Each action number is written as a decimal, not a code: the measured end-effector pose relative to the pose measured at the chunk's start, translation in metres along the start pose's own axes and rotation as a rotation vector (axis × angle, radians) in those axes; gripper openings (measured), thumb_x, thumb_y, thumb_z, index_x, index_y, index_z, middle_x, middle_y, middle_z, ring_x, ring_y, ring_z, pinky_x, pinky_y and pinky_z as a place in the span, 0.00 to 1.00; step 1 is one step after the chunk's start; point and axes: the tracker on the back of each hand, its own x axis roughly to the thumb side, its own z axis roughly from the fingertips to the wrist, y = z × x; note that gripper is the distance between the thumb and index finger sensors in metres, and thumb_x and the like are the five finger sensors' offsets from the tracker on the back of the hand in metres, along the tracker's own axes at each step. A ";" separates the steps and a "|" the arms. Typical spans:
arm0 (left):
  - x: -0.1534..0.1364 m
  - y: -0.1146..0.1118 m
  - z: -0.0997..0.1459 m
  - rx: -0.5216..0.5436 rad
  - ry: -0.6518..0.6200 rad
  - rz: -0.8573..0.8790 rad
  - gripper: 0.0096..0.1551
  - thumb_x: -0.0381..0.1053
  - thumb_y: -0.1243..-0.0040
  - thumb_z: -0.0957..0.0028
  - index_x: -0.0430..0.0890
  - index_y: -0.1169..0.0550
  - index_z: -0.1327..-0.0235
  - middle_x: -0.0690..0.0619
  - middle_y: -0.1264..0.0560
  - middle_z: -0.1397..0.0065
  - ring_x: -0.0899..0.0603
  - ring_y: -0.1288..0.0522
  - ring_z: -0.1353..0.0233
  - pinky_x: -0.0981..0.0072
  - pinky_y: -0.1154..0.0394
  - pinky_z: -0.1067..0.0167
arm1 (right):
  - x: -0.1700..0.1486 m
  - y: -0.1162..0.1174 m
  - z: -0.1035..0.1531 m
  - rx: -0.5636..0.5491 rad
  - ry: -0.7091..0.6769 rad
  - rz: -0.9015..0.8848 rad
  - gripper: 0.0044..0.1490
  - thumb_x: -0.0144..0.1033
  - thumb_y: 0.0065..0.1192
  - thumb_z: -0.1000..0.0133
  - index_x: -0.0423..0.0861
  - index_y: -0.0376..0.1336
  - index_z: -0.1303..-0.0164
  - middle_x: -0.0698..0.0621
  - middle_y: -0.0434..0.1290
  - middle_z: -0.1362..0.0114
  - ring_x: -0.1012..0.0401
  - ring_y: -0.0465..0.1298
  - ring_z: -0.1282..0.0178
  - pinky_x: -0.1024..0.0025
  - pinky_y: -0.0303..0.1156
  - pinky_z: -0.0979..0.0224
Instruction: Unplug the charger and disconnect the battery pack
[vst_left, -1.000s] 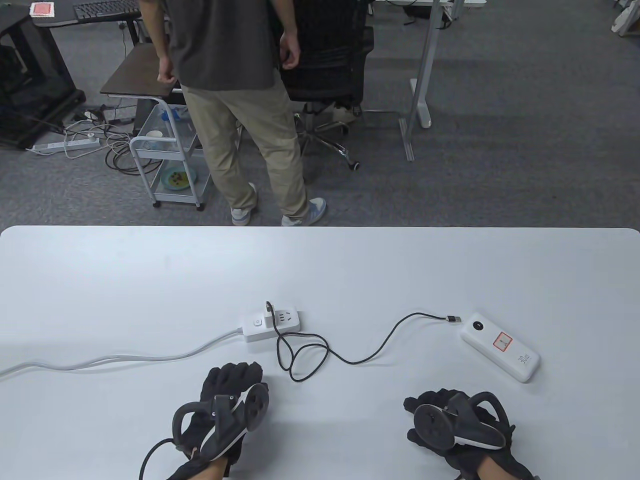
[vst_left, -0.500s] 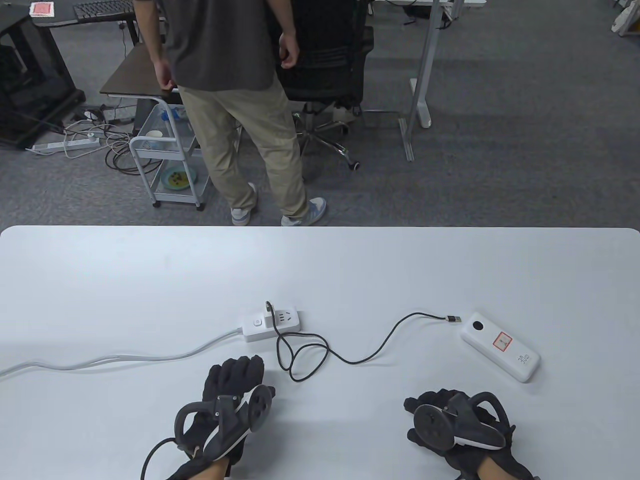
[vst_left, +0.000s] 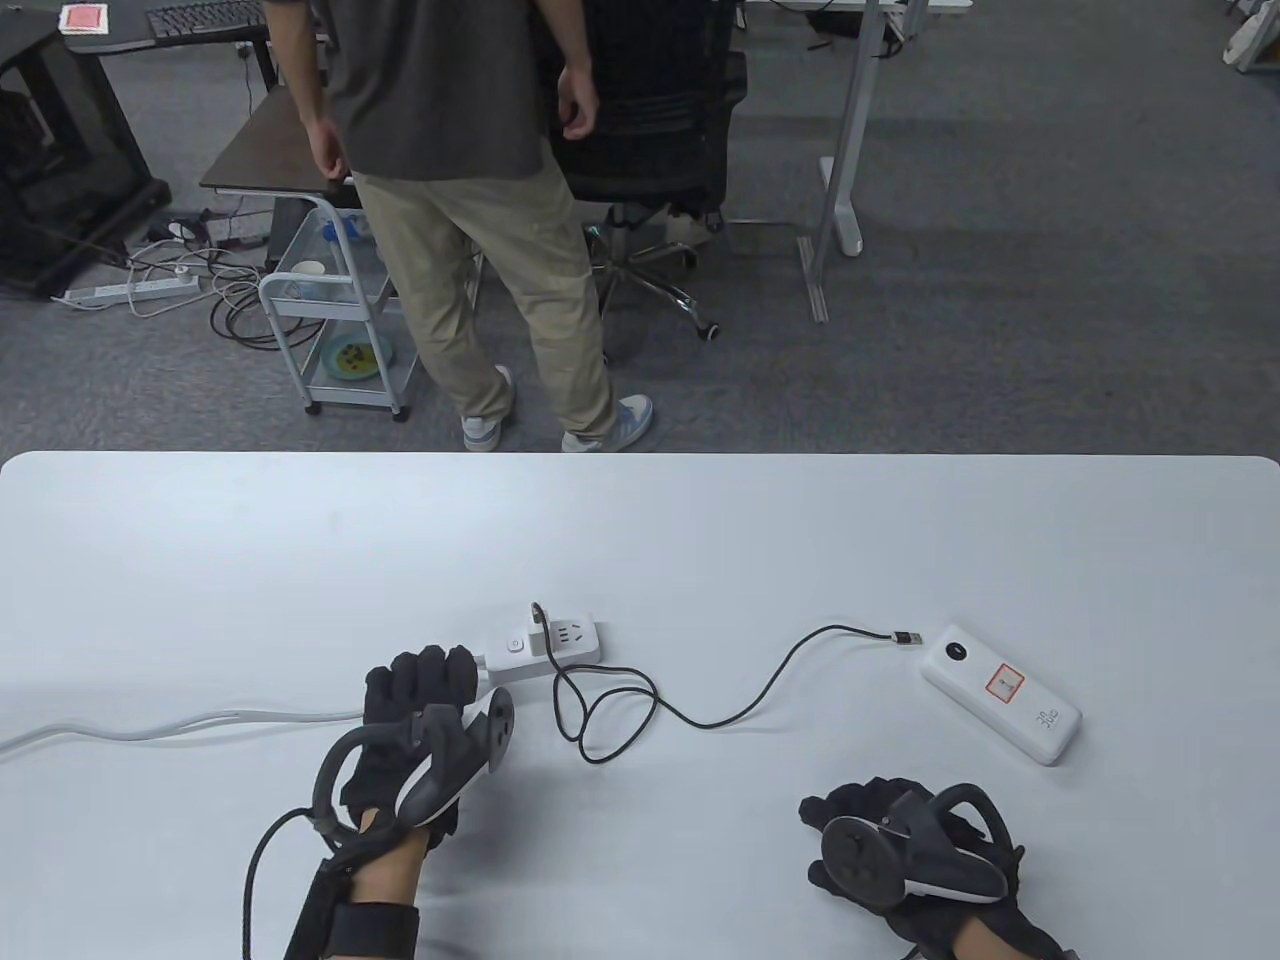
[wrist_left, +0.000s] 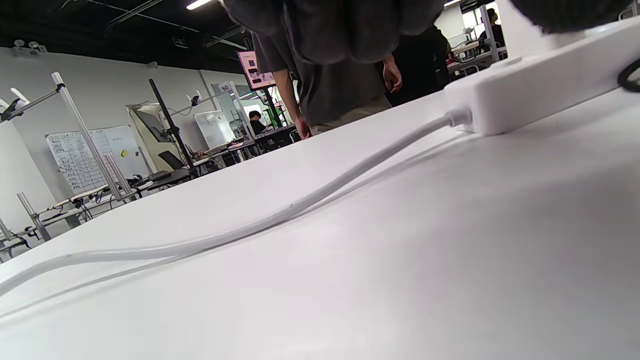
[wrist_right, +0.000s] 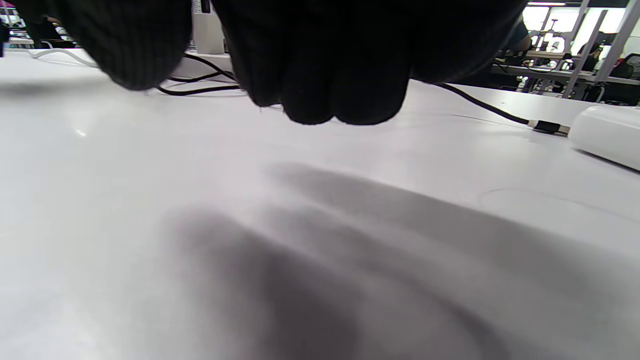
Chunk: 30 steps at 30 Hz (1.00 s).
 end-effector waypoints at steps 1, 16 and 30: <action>0.001 -0.002 -0.006 -0.018 0.005 0.032 0.49 0.77 0.46 0.57 0.66 0.38 0.18 0.64 0.34 0.13 0.50 0.30 0.13 0.56 0.36 0.15 | 0.001 0.000 0.000 0.003 -0.013 0.003 0.41 0.61 0.54 0.50 0.54 0.63 0.27 0.50 0.72 0.25 0.51 0.75 0.31 0.44 0.68 0.28; 0.040 -0.009 -0.074 -0.129 -0.055 0.013 0.56 0.79 0.42 0.62 0.67 0.43 0.17 0.64 0.40 0.10 0.50 0.35 0.09 0.54 0.39 0.13 | 0.018 -0.013 0.001 -0.022 -0.102 0.036 0.41 0.61 0.53 0.49 0.54 0.62 0.27 0.50 0.71 0.25 0.51 0.75 0.31 0.44 0.68 0.28; 0.042 -0.022 -0.089 -0.223 -0.112 0.302 0.49 0.74 0.31 0.65 0.68 0.33 0.24 0.64 0.30 0.18 0.49 0.26 0.16 0.53 0.35 0.16 | 0.024 -0.010 0.002 -0.007 -0.123 0.063 0.41 0.61 0.53 0.49 0.54 0.62 0.27 0.50 0.71 0.25 0.51 0.75 0.30 0.44 0.68 0.27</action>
